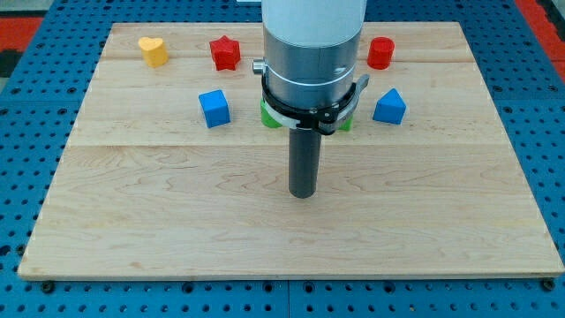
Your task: Place blue triangle in between red center and green star
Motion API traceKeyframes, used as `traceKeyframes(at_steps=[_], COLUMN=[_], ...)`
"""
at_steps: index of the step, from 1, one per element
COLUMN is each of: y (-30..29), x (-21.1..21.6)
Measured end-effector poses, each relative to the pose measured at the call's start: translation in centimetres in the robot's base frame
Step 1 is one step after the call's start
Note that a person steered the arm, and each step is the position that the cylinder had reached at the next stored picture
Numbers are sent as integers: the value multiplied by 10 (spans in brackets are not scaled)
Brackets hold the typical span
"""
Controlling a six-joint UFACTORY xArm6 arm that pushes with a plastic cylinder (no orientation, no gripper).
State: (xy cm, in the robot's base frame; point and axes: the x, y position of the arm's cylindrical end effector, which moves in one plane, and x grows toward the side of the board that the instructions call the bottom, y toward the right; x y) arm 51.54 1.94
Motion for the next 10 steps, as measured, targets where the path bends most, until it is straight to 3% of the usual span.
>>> traceKeyframes(at_steps=[2, 3, 4, 5, 6, 7, 8, 10], y=[4, 84, 141, 157, 182, 189, 135, 109], x=[-3, -30, -131, -216, -219, -250, -250, -226])
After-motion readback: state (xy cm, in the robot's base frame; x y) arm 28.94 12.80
